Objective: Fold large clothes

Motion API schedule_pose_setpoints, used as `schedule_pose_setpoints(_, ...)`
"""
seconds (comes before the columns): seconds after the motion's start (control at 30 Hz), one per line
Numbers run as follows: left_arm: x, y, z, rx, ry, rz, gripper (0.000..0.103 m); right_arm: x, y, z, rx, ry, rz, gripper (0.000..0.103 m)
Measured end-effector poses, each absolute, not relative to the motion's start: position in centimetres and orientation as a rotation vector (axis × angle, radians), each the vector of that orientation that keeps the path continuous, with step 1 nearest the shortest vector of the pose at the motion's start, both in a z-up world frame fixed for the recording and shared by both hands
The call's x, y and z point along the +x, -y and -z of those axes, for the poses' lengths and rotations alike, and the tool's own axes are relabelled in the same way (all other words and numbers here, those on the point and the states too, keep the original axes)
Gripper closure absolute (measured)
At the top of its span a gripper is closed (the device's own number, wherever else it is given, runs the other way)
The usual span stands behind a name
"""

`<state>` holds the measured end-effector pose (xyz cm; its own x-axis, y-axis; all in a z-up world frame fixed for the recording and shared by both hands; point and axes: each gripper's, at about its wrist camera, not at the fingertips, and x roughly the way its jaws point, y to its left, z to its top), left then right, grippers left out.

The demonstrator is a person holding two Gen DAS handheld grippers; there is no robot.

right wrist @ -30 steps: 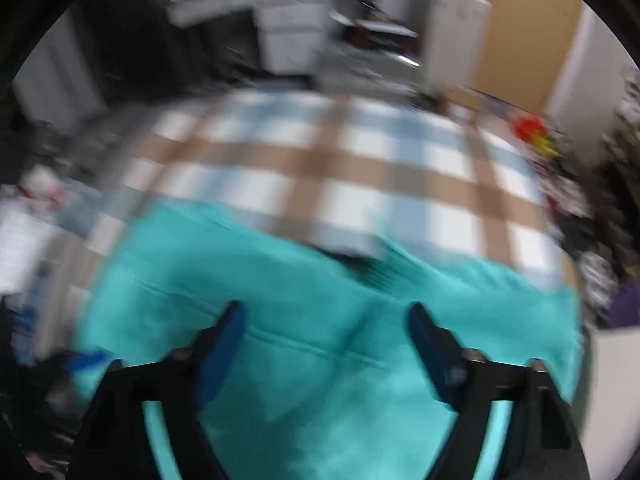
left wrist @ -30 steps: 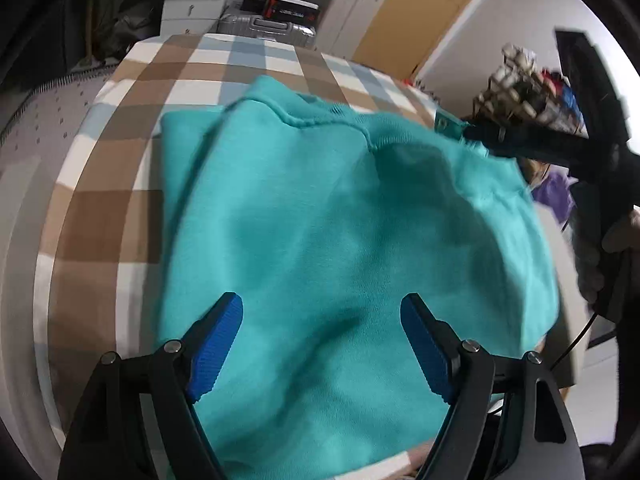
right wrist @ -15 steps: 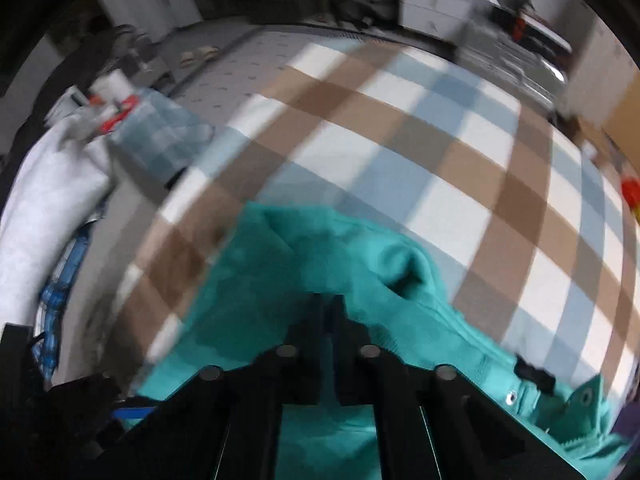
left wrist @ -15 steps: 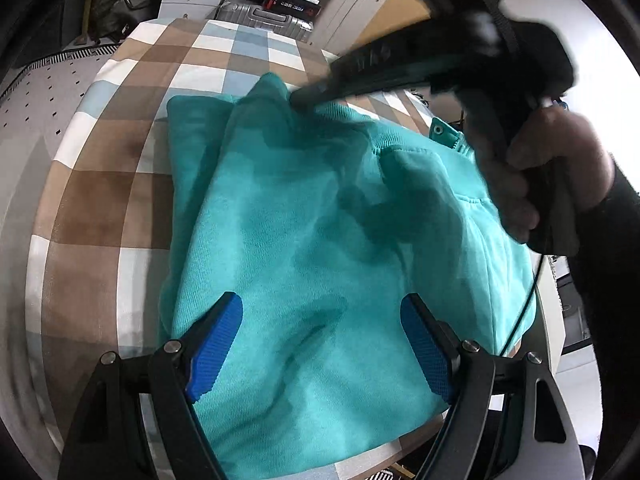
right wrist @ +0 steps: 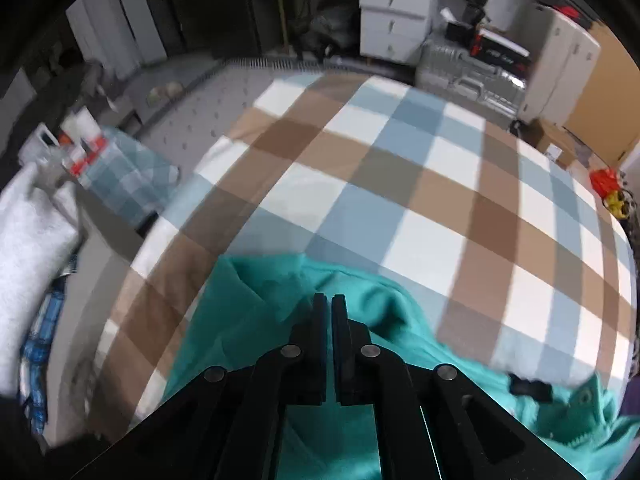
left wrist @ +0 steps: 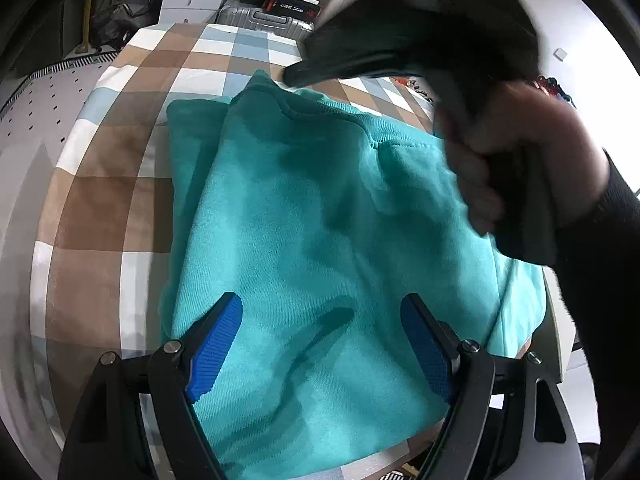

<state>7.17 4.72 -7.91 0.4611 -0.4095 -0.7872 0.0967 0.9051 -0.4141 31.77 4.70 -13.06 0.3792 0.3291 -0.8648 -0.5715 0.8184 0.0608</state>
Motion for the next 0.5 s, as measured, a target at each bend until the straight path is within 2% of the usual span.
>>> schedule_pose_setpoints(0.1,7.3,-4.6,7.9,-0.329,-1.054,0.311,0.025,29.3,0.3,10.4,-0.190,-0.977,-0.606,0.097)
schedule_pose_setpoints(0.13,7.3,-4.7,7.9,-0.330,-1.055,0.308,0.025,28.1,2.5,9.5,-0.171,-0.948,-0.603,0.086)
schedule_pose_setpoints(0.17,7.4,-4.6,8.0,-0.329,-1.056,0.306,0.025,26.7,5.1,8.8,-0.160,-0.918,-0.570,0.069)
schedule_pose_setpoints(0.23,7.3,-4.5,7.9,-0.324,-1.057,0.303,0.025,24.4,9.7,8.3,-0.146,-0.890,-0.496,0.050)
schedule_pose_setpoints(0.4,7.3,-4.1,8.0,-0.298,-1.055,0.275,0.025,22.6,19.0,10.9,-0.228,-0.905,-0.225,0.051)
schedule_pose_setpoints(0.47,7.3,-3.7,8.0,-0.272,-1.054,0.262,0.025,23.7,21.6,13.7,-0.260,-0.964,-0.118,0.051)
schedule_pose_setpoints(0.5,7.4,-3.6,8.1,-0.259,-1.051,0.255,0.025,24.7,23.0,16.0,-0.236,-1.054,-0.081,0.050)
